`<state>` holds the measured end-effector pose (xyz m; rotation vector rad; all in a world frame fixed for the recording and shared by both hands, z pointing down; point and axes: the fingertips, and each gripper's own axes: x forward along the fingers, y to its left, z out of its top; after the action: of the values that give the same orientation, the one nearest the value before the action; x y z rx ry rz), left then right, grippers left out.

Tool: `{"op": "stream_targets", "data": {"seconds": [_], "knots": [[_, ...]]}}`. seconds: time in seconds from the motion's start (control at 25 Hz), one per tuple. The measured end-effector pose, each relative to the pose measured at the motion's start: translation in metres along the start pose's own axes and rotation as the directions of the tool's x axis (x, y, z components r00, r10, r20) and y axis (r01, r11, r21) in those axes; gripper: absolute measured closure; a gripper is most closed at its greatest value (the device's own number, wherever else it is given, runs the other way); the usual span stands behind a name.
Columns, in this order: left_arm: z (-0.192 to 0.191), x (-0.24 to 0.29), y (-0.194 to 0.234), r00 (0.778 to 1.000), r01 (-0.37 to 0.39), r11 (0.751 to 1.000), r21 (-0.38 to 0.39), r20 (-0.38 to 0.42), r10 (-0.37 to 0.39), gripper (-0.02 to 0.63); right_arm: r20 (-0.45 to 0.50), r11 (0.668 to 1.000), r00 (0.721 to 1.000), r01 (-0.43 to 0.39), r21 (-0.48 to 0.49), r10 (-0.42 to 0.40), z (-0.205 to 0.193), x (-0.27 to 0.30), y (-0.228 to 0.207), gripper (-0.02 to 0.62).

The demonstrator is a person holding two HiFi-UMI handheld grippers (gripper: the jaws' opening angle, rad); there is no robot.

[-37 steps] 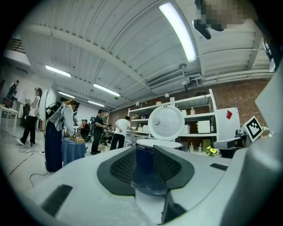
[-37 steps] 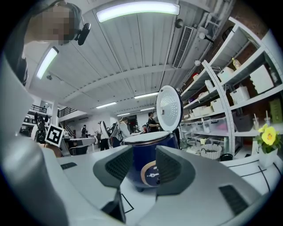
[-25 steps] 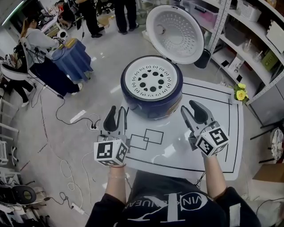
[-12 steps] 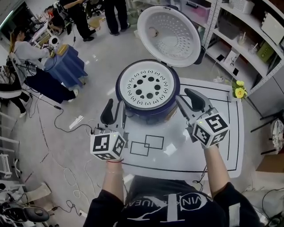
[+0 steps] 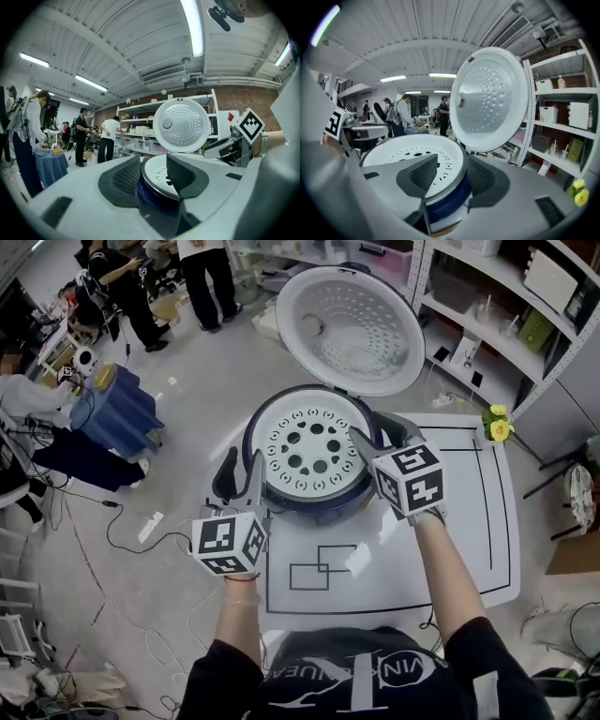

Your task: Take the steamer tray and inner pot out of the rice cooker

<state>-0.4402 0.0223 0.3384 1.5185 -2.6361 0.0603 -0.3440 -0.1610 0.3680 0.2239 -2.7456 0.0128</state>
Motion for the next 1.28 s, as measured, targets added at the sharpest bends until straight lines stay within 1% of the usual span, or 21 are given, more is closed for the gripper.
{"op": "stream_targets", "data": {"seconds": [0.04, 0.12, 0.24, 0.36, 0.4, 0.48, 0.6, 0.68, 0.84, 0.96, 1.12, 1.2, 1.28], "knots": [[0.000, 0.003, 0.001, 1.000, 0.012, 1.000, 0.002, -0.001, -0.012, 0.457, -0.041, 0.999, 0.999, 0.017, -0.033, -0.019, -0.003, 0.005, -0.001, 0.396], [-0.002, 0.010, 0.003, 1.000, 0.029, 1.000, 0.002, -0.002, -0.029, 0.457, -0.107, 0.994, 0.993, 0.045, -0.097, -0.055, -0.005, 0.015, -0.003, 0.388], [-0.003, 0.017, 0.010, 0.999, 0.049, 0.999, -0.006, -0.009, -0.050, 0.457, -0.170, 0.990, 0.982, 0.062, -0.125, -0.083, -0.003, 0.029, -0.002, 0.388], [-0.007, 0.020, 0.011, 0.998, 0.065, 0.998, -0.015, -0.014, -0.065, 0.457, -0.232, 0.983, 0.966, 0.081, -0.166, -0.118, -0.011, 0.035, -0.005, 0.388], [-0.008, 0.021, 0.009, 0.998, 0.068, 0.998, -0.018, -0.014, -0.068, 0.457, -0.247, 0.978, 0.960, 0.089, -0.189, -0.135, -0.014, 0.035, -0.008, 0.393], [-0.009, 0.022, 0.006, 0.997, 0.072, 0.997, -0.022, -0.014, -0.072, 0.457, -0.260, 0.971, 0.953, 0.101, -0.218, -0.157, -0.017, 0.033, -0.014, 0.431], [-0.010, 0.022, 0.005, 0.997, 0.075, 0.997, -0.028, -0.012, -0.075, 0.457, -0.244, 0.973, 0.957, 0.108, -0.206, -0.158, -0.015, 0.031, -0.020, 0.466], [-0.009, 0.021, 0.006, 0.997, 0.076, 0.997, -0.032, -0.008, -0.076, 0.457, -0.225, 0.972, 0.962, 0.110, -0.207, -0.157, -0.012, 0.031, -0.020, 0.472], [-0.006, 0.021, 0.010, 0.997, 0.076, 0.996, -0.039, -0.007, -0.076, 0.456, -0.188, 0.960, 0.966, 0.126, -0.251, -0.176, -0.004, 0.032, -0.020, 0.492], [-0.007, 0.020, 0.010, 0.997, 0.078, 0.996, -0.044, -0.009, -0.078, 0.456, -0.174, 0.956, 0.968, 0.132, -0.263, -0.181, -0.001, 0.034, -0.022, 0.503], [-0.006, 0.017, 0.011, 0.996, 0.090, 0.995, -0.052, 0.001, -0.090, 0.456, -0.118, 0.925, 0.973, 0.147, -0.349, -0.199, 0.015, 0.030, -0.018, 0.522], [-0.005, 0.017, 0.010, 0.995, 0.100, 0.993, -0.061, 0.004, -0.100, 0.449, -0.093, 0.933, 0.979, 0.144, -0.331, -0.184, 0.019, 0.028, -0.015, 0.525], [-0.005, 0.017, 0.008, 0.993, 0.114, 0.991, -0.065, 0.004, -0.114, 0.448, -0.035, 0.946, 0.985, 0.154, -0.285, -0.171, 0.025, 0.022, -0.013, 0.528]]}}
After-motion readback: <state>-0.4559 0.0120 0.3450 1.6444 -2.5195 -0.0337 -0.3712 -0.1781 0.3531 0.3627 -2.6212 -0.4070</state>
